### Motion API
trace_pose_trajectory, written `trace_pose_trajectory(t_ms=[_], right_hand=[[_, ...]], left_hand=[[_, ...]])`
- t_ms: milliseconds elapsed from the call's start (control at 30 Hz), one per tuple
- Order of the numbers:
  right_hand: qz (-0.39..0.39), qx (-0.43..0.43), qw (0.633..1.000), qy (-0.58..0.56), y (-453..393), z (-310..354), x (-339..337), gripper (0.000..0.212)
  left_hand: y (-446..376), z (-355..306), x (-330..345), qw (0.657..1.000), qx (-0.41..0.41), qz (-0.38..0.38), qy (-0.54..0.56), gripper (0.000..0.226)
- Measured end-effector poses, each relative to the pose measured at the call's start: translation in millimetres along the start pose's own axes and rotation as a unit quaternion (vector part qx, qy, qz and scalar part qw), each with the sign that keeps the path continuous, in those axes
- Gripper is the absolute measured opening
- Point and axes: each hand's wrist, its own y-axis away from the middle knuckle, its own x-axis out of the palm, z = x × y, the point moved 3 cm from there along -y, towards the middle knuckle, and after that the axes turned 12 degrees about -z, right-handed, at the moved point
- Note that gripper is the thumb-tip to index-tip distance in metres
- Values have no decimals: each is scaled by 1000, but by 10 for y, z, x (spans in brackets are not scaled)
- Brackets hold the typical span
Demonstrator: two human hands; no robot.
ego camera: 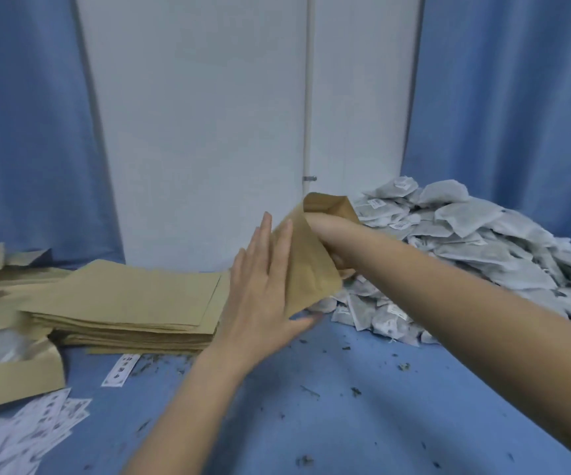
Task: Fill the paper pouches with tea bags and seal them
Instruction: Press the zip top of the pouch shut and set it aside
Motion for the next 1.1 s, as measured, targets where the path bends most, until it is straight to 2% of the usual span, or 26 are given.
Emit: trace_pose_trajectory(t_ms=[33, 100, 200, 267, 400, 500, 567, 700, 800, 1000, 1100], right_hand=[[-1, 32, 998, -56, 78, 57, -6, 37], [11, 6, 999, -43, 272, 158, -58, 47], [14, -23, 998, 64, 572, 243, -225, 40], [4, -66, 990, 127, 732, 288, -333, 47], [-33, -205, 950, 235, 1047, 372, -508, 62], [-79, -299, 895, 320, 1187, 385, -654, 65], [-102, -335, 871, 343, 1225, 371, -738, 68], [-152, -352, 865, 324, 1258, 386, -872, 66], [-207, -362, 843, 339, 1224, 353, -887, 68], [-229, -321, 790, 469, 952, 134, -822, 65], [-254, -311, 775, 488, 859, 61, -774, 65]], left_hand=[[13, -94, -58, 999, 6, -37, 14, 102], [31, -202, -192, 993, -19, -105, 59, 75], [14, -234, -443, 964, -118, -199, 129, 44], [-14, -225, -576, 945, -168, -221, 175, 36], [-104, -205, -771, 923, -203, -206, 254, 33], [-184, -144, -888, 898, -245, -203, 304, 30], [-232, -120, -939, 873, -265, -184, 366, 28], [-286, -90, -974, 827, -288, -151, 459, 21], [-255, -69, -903, 794, -327, -125, 496, 18], [-145, -101, -731, 769, -365, -109, 513, 16], [-140, -99, -702, 773, -366, -110, 507, 14]])
